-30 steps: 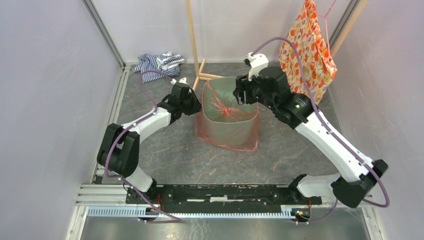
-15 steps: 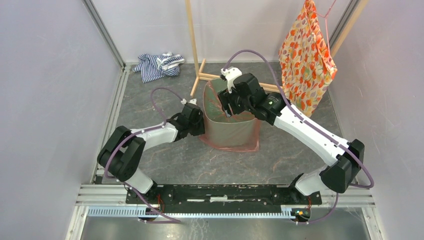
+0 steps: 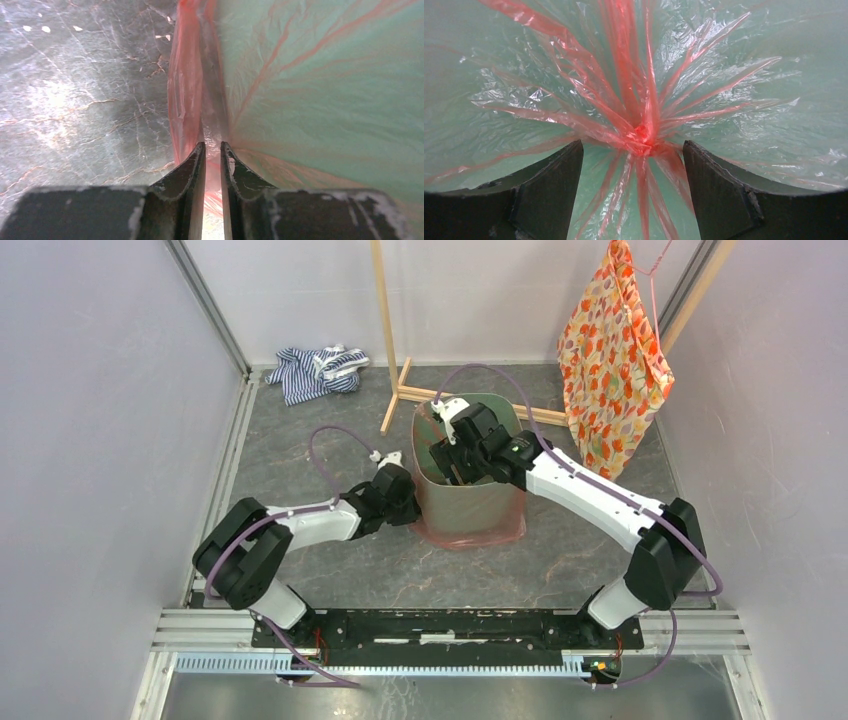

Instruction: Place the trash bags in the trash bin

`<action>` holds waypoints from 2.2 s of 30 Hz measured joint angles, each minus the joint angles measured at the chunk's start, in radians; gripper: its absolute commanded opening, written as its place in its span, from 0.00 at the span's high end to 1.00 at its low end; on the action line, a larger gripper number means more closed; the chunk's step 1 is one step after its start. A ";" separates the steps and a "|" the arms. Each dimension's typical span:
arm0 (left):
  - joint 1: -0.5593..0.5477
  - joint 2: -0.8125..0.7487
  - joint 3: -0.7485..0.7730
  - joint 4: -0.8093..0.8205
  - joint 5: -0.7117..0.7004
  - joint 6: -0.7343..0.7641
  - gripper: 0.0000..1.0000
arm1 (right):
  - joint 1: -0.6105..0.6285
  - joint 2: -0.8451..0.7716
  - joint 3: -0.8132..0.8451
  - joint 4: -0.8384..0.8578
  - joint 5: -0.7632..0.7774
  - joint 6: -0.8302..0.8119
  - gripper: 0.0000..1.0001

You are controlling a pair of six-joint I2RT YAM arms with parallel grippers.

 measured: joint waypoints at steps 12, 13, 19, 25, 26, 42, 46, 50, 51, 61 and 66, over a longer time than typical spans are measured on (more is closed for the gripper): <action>0.009 -0.140 -0.004 -0.053 -0.071 0.002 0.73 | -0.023 0.046 -0.033 0.002 0.002 -0.014 0.20; 0.012 -0.142 -0.004 -0.056 -0.071 0.002 0.73 | -0.026 0.050 -0.034 0.003 0.002 -0.016 0.20; 0.026 -0.142 -0.004 -0.063 -0.068 0.013 0.75 | -0.032 0.079 -0.037 0.010 0.002 -0.023 0.21; 0.027 -0.130 -0.003 -0.060 -0.067 0.021 0.77 | -0.033 0.103 -0.039 0.016 0.004 -0.026 0.21; 0.027 -0.124 -0.002 -0.060 -0.066 0.024 0.78 | -0.033 0.104 -0.040 0.018 0.005 -0.026 0.22; 0.027 -0.058 0.003 -0.019 -0.059 0.040 0.81 | -0.033 0.126 -0.070 0.048 0.033 -0.052 0.23; 0.027 -0.046 0.005 -0.014 -0.052 0.041 0.81 | -0.033 0.129 -0.069 0.047 0.031 -0.076 0.23; 0.027 -0.043 0.006 -0.014 -0.042 0.042 0.81 | -0.033 0.154 -0.032 0.008 0.024 -0.116 0.21; 0.027 -0.043 0.007 -0.013 -0.041 0.042 0.81 | -0.033 0.166 -0.013 -0.010 0.024 -0.132 0.21; 0.027 -0.043 0.010 -0.014 -0.037 0.043 0.81 | -0.039 0.207 0.082 -0.083 0.016 -0.284 0.21; 0.027 -0.043 0.022 -0.019 -0.034 0.064 0.81 | -0.053 0.206 0.060 -0.058 0.017 -0.373 0.20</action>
